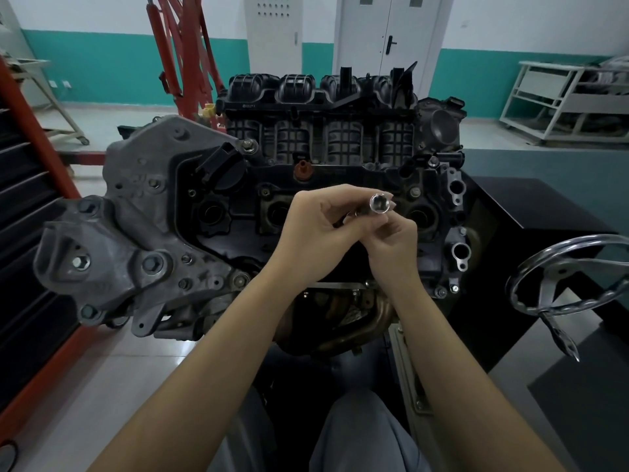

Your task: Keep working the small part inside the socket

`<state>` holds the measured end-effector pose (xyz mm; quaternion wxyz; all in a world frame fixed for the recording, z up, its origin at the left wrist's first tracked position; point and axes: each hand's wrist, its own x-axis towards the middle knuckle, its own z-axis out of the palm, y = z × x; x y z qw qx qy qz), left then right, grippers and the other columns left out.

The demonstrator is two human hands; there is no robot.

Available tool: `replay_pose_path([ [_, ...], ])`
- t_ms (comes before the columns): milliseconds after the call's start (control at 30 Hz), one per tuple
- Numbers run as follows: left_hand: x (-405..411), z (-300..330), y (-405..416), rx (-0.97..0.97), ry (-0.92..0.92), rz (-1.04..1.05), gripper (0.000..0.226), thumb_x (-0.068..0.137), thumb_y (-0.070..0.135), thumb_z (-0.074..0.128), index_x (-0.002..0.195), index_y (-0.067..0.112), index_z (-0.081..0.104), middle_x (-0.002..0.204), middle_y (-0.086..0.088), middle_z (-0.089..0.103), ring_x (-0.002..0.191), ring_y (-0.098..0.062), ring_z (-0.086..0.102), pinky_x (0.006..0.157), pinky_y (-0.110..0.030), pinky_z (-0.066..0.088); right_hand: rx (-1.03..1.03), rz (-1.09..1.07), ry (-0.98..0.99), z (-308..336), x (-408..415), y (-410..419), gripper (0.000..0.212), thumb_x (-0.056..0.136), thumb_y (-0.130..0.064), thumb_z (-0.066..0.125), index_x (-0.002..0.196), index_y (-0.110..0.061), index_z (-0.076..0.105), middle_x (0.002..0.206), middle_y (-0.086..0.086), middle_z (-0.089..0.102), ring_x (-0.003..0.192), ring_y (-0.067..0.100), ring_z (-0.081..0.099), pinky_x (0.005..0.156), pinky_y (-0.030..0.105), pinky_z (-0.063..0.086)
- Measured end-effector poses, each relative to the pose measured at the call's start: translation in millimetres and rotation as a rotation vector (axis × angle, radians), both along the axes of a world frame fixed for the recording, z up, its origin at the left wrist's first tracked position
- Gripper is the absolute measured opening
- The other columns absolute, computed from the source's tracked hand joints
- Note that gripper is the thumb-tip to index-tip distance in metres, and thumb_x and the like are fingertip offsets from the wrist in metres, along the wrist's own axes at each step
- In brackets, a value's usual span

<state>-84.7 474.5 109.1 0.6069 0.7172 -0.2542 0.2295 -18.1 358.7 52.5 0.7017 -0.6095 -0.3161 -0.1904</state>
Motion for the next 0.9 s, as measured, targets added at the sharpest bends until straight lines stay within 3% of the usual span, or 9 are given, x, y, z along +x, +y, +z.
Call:
replay_pose_path([
  [100,-1.2,0.5,-1.8,0.018,-0.031,0.029,0.028,0.079,-0.005,0.073,0.104,0.006,0.07,0.096,-0.009,0.072,0.095,-0.018,0.07,0.087,-0.03,0.055,0.063,-0.017,0.022,0.8,-0.9,2.0,0.022,0.081,0.01,0.065,0.091,-0.009,0.07,0.081,-0.005,0.073,0.081,0.009,0.069,0.074,0.02,0.052],
  [200,-1.7,1.2,-3.8,0.031,-0.081,0.123,0.022,0.075,0.0,0.079,0.094,0.009,0.074,0.089,-0.004,0.073,0.088,-0.012,0.07,0.082,-0.025,0.055,0.1,0.0,0.023,0.0,-1.7,2.7,0.012,0.078,-0.001,0.07,0.09,-0.001,0.07,0.084,0.007,0.072,0.084,0.022,0.069,0.079,0.031,0.054],
  [300,-1.3,3.1,-1.8,0.039,-0.059,0.101,0.022,0.081,-0.001,0.072,0.102,0.005,0.073,0.095,-0.005,0.074,0.093,-0.012,0.071,0.086,-0.027,0.055,0.044,-0.002,0.007,-0.2,-0.9,0.2,0.018,0.082,0.005,0.066,0.094,-0.009,0.068,0.086,-0.005,0.073,0.088,0.015,0.069,0.082,0.028,0.053],
  [433,-2.6,5.0,-1.6,0.08,-0.005,-0.008,0.025,0.084,-0.004,0.069,0.108,0.001,0.07,0.101,-0.012,0.073,0.1,-0.02,0.07,0.092,-0.04,0.055,0.027,-0.043,0.003,1.1,-0.7,2.1,0.027,0.08,0.007,0.063,0.09,-0.017,0.067,0.078,-0.016,0.071,0.079,0.001,0.066,0.072,0.016,0.05],
  [600,-0.2,3.3,-7.1,0.091,-0.073,0.2,0.018,0.078,0.004,0.078,0.095,0.007,0.075,0.088,-0.001,0.073,0.086,-0.009,0.07,0.079,-0.023,0.056,0.053,-0.044,-0.024,3.1,-2.9,5.3,0.025,0.078,0.009,0.068,0.083,-0.015,0.071,0.081,-0.009,0.073,0.08,0.007,0.068,0.074,0.018,0.051],
  [767,-0.5,2.8,-3.4,0.077,-0.012,0.078,0.02,0.085,0.0,0.068,0.103,0.007,0.072,0.095,-0.004,0.074,0.094,-0.013,0.07,0.087,-0.032,0.056,0.02,-0.002,-0.004,0.9,-1.4,0.5,0.021,0.085,0.003,0.062,0.094,-0.015,0.067,0.085,-0.011,0.073,0.086,0.008,0.068,0.078,0.022,0.051],
  [900,-0.9,1.6,-4.6,0.115,-0.023,0.085,0.021,0.082,-0.001,0.072,0.102,0.006,0.072,0.095,-0.005,0.072,0.094,-0.014,0.069,0.087,-0.029,0.055,0.061,-0.008,0.011,3.0,-3.7,2.1,0.028,0.081,0.011,0.062,0.084,-0.016,0.069,0.078,-0.012,0.073,0.077,0.003,0.068,0.07,0.016,0.051],
])
